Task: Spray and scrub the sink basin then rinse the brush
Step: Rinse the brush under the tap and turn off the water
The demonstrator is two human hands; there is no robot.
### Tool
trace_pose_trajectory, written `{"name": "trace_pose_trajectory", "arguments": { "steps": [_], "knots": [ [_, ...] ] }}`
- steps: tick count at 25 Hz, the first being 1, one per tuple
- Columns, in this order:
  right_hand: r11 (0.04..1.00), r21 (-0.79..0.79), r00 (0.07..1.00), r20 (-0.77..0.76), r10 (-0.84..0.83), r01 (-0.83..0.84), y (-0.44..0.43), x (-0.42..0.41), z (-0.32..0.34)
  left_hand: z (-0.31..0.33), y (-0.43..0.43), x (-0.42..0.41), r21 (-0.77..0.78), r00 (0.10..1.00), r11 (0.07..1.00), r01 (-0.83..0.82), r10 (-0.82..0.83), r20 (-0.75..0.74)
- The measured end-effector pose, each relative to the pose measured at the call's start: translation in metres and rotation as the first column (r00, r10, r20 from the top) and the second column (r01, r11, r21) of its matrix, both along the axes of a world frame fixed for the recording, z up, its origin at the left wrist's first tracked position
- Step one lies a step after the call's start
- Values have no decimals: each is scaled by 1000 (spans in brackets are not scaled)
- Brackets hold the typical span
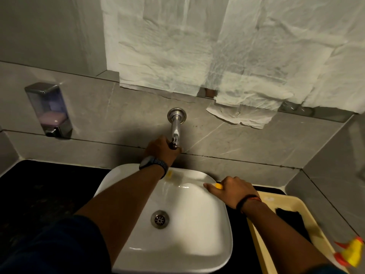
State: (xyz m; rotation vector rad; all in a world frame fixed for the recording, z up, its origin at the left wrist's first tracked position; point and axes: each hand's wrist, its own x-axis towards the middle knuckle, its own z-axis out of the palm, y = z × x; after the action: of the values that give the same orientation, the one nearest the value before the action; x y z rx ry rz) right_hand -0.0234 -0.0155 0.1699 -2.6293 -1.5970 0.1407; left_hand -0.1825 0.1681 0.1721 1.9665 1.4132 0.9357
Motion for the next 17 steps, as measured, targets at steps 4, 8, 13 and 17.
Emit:
{"name": "trace_pose_trajectory", "arguments": {
  "steps": [4,8,13,17],
  "knots": [
    [999,32,977,210,26,-33,-13,13,3,-7,11,-5,468,906,802,371,-203,-372],
    [997,39,928,371,43,-61,-22,22,5,-13,16,-7,445,849,761,473,-257,-463],
    [997,70,931,364,-3,-24,-27,25,6,-13,17,-7,425,835,763,486,-261,-485],
    [998,64,928,373,-7,-18,-27,26,7,-12,17,-7,416,834,764,494,-280,-475]
  ]
}}
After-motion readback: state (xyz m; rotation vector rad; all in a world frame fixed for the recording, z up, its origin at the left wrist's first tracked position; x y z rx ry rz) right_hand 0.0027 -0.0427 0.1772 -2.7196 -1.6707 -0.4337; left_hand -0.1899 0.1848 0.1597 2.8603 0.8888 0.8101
